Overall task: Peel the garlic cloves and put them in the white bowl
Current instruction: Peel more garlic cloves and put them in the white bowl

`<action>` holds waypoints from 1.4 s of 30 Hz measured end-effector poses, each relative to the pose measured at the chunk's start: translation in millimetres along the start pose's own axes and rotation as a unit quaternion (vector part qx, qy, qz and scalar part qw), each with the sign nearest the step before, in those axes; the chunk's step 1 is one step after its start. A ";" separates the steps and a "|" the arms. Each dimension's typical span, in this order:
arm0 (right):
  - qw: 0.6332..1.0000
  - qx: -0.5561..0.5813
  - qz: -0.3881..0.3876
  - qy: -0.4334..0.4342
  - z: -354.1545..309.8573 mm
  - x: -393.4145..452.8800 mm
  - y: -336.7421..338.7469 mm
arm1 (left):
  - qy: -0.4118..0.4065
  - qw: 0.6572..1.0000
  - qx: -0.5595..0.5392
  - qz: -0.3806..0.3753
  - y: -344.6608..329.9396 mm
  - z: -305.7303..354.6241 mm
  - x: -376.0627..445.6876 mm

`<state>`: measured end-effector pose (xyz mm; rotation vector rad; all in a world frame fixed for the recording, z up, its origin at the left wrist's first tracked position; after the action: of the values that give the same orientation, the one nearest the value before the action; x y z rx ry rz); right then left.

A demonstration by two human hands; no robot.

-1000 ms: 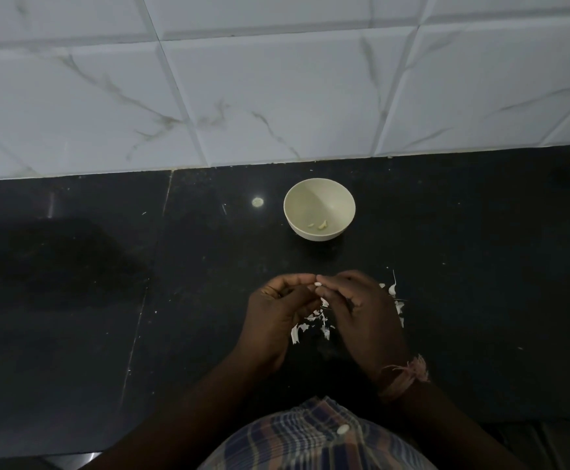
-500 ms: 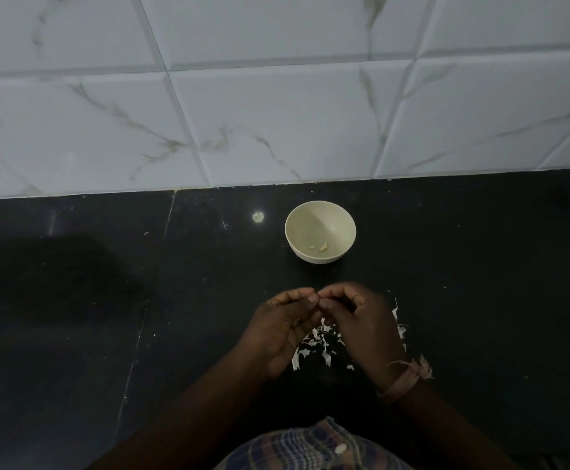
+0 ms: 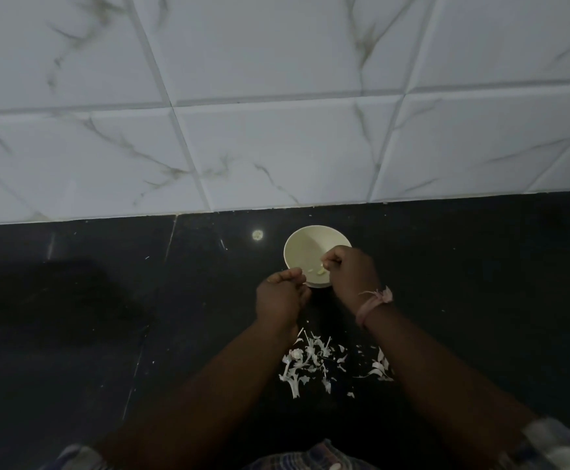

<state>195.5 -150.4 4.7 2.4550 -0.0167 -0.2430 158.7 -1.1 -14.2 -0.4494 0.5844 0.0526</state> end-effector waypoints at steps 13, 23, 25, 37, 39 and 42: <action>0.982 0.125 0.123 -0.072 28.2 -27.4 0.8 | 0.041 0.997 0.024 0.057 12.8 -20.4 0.5; 1.000 -0.023 -0.006 0.020 76.1 -120.6 -67.1 | 0.147 0.977 0.140 -0.060 -2.8 -86.4 -22.9; 0.999 -0.021 0.024 0.008 86.7 -128.1 -54.7 | 0.133 0.975 0.159 -0.076 -3.7 -93.8 -24.1; 0.988 -0.115 0.015 -0.103 136.6 -110.6 22.2 | 0.192 0.944 0.210 -0.167 -35.3 -128.4 -48.8; 0.987 -0.116 0.012 -0.111 137.9 -105.0 21.1 | 0.200 0.943 0.197 -0.180 -40.7 -132.2 -51.5; 0.987 -0.094 0.023 -0.131 140.6 -103.1 24.5 | 0.201 0.947 0.164 -0.190 -42.4 -133.8 -50.1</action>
<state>70.2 -249.1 -69.9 2.2171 -0.1564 -0.5221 54.4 -92.2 -69.2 -0.2387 0.8811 -0.5107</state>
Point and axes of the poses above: each hand's wrist, its own x-axis towards the middle knuckle, its own y-axis out of the back of the hand, z = x × y, the point moved 5 cm from there along x, towards the middle knuckle, and after that the axes turned 12 degrees about -z, right-handed, at the moved point
